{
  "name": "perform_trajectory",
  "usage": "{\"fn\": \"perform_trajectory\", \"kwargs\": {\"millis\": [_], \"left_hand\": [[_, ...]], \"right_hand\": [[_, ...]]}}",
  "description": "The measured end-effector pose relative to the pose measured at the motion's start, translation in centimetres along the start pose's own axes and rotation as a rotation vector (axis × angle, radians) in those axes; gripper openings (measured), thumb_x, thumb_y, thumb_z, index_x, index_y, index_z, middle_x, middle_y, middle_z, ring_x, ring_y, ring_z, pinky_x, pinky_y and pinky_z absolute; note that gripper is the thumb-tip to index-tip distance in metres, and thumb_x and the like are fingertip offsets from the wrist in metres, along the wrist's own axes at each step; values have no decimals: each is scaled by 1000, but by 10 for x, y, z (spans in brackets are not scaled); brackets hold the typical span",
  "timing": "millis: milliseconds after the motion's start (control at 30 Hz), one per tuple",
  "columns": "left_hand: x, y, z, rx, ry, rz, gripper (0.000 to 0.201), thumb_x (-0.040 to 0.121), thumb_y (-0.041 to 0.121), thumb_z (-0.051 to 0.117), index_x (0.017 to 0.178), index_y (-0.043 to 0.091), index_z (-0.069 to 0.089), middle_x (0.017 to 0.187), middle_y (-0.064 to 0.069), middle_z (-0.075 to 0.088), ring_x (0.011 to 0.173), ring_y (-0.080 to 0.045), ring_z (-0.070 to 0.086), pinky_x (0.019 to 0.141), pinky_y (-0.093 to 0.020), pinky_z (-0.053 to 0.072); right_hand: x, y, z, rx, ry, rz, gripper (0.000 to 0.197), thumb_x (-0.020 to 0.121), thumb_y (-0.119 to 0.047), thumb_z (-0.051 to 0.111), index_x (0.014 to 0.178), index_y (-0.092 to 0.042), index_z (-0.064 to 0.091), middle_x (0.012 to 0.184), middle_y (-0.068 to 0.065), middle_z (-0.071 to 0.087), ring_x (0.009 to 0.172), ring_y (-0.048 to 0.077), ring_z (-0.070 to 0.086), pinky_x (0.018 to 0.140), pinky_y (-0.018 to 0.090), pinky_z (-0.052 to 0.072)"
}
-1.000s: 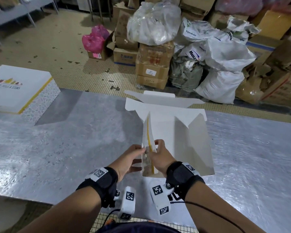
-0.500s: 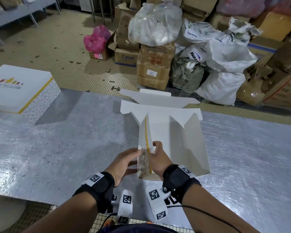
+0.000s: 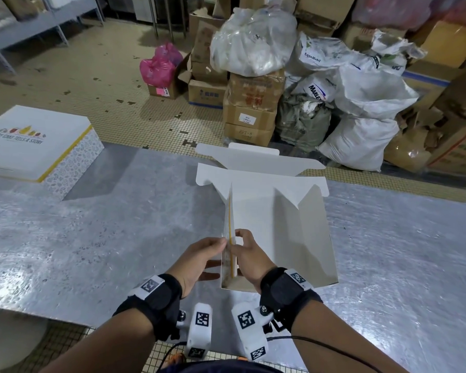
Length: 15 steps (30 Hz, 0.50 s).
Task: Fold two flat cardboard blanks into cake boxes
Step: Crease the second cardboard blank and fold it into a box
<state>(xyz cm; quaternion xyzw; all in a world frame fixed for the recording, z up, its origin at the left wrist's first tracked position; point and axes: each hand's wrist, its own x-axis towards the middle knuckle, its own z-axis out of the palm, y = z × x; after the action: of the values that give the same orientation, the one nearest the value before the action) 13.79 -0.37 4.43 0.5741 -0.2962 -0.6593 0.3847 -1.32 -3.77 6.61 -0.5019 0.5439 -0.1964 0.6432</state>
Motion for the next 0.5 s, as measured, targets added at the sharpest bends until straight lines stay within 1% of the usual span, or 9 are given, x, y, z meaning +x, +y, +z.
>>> {"fn": "perform_trajectory", "kwargs": {"millis": [67, 100, 133, 167, 200, 267, 333, 433, 500], "left_hand": [[-2, 2, 0, 17, 3, 10, 49, 84, 56, 65, 120, 22, 68, 121, 5, 70, 101, -9, 70, 83, -35, 57], [-3, 2, -1, 27, 0, 12, 48, 86, 54, 61, 121, 22, 68, 121, 5, 70, 102, -8, 70, 85, -35, 56], [-3, 2, -1, 33, -3, 9, 47, 88, 53, 60, 122, 22, 67, 121, 4, 71, 104, -11, 70, 91, -39, 56], [-4, 2, -2, 44, -7, 6, 45, 91, 52, 58, 123, 22, 68, 121, 4, 71, 107, -15, 70, 97, -44, 54], [-5, 2, -3, 56, -7, 5, 41, 95, 50, 55, 123, 23, 68, 121, 4, 71, 109, -18, 69, 101, -47, 52], [-6, 2, -5, 82, -8, 3, 34, 101, 44, 51, 124, 25, 67, 120, 4, 72, 108, -21, 70, 103, -49, 50], [-7, 2, -5, 96, -22, 6, 34, 102, 44, 50, 125, 26, 67, 119, 3, 72, 108, -22, 70, 102, -49, 51], [-8, 3, -3, 120, -42, 15, 34, 100, 45, 54, 126, 26, 66, 118, 2, 73, 108, -22, 70, 102, -48, 51], [-8, 4, -3, 130, -30, 20, 31, 99, 40, 58, 125, 26, 67, 116, 1, 74, 108, -22, 70, 103, -49, 51]], "right_hand": [[3, 2, 3, 9, 18, 17, 27, 100, -27, 45, 127, -25, 47, 106, 3, 68, 83, 11, 64, 67, 24, 49], [5, 4, 4, 8, 26, 23, 28, 99, -30, 45, 127, -25, 49, 109, 3, 68, 91, 14, 65, 76, 29, 51], [6, 4, 5, 14, 30, 29, 31, 97, -34, 46, 127, -25, 50, 112, 4, 68, 99, 18, 66, 86, 34, 54], [7, 5, 7, 33, 25, 37, 37, 95, -39, 46, 128, -23, 51, 114, 5, 69, 103, 20, 67, 95, 40, 53], [8, 5, 8, 60, 21, 43, 40, 95, -41, 45, 128, -19, 53, 116, 6, 69, 106, 22, 68, 99, 45, 52], [10, 6, 9, 89, 17, 32, 35, 102, -36, 42, 122, -13, 57, 115, 9, 70, 106, 25, 69, 101, 48, 51], [11, 6, 9, 71, 10, 21, 32, 104, -33, 40, 115, -12, 62, 112, 9, 71, 104, 26, 70, 100, 49, 51], [10, 6, 10, 16, -2, -3, 40, 98, -41, 39, 107, -14, 67, 106, 8, 73, 103, 26, 70, 100, 50, 50], [11, 6, 11, 7, -8, -4, 40, 100, -40, 39, 106, -13, 68, 106, 10, 73, 103, 26, 70, 100, 50, 50]]}}
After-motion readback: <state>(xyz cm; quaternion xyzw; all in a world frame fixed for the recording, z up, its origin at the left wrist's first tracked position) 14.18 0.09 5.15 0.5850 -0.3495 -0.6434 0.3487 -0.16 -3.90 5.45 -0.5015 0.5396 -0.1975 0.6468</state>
